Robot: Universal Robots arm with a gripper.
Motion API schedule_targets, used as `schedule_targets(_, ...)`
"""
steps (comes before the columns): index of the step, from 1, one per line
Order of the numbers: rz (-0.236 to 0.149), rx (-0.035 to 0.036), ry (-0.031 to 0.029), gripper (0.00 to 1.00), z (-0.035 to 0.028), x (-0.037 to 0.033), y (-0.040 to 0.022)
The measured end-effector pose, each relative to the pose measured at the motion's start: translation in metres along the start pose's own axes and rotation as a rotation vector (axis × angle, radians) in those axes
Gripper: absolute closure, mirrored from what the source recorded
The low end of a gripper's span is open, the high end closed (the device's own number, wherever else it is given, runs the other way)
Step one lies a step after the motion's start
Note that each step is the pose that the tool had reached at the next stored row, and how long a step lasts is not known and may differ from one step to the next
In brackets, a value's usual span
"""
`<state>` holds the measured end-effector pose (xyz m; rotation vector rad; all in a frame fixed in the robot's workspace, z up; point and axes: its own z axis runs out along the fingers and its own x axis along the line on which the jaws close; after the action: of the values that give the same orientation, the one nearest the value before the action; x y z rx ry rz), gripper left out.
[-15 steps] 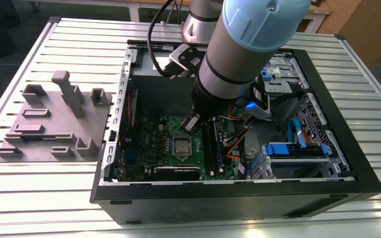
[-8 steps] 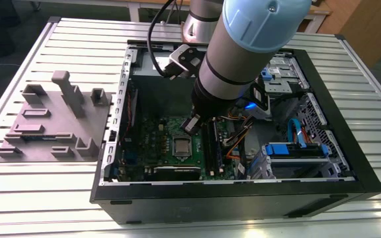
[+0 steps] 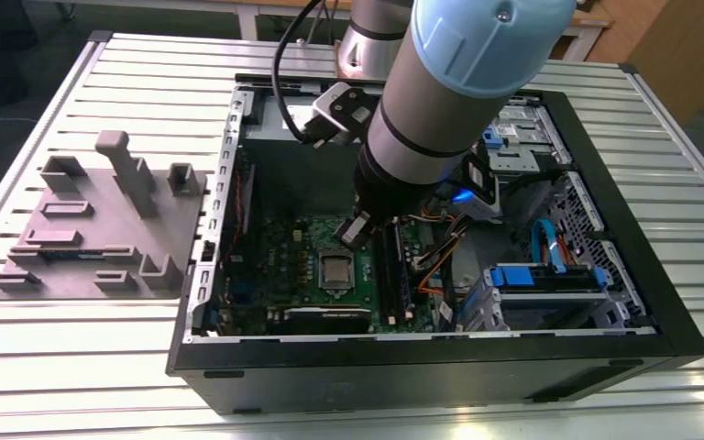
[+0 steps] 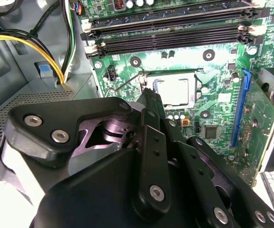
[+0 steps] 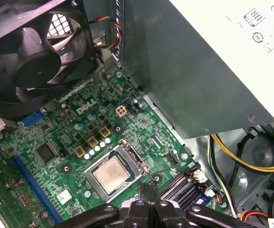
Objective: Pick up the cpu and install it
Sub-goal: 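Install the first cpu locking lever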
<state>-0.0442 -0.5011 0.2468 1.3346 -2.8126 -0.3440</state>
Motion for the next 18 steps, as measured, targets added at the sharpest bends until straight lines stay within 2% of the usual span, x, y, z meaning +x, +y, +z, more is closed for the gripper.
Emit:
schedule_targets(6, -0.001, 0.0045, -0.004, 0.9, -0.007, -0.0006, 0.0016)
schedule_targets(10, -0.005, 0.0212, -0.0167, 0.9, -0.0073, -0.0003, 0.0022)
schedule_targets(18, -0.006, 0.0225, -0.0176, 0.9, -0.0074, -0.0002, 0.0022)
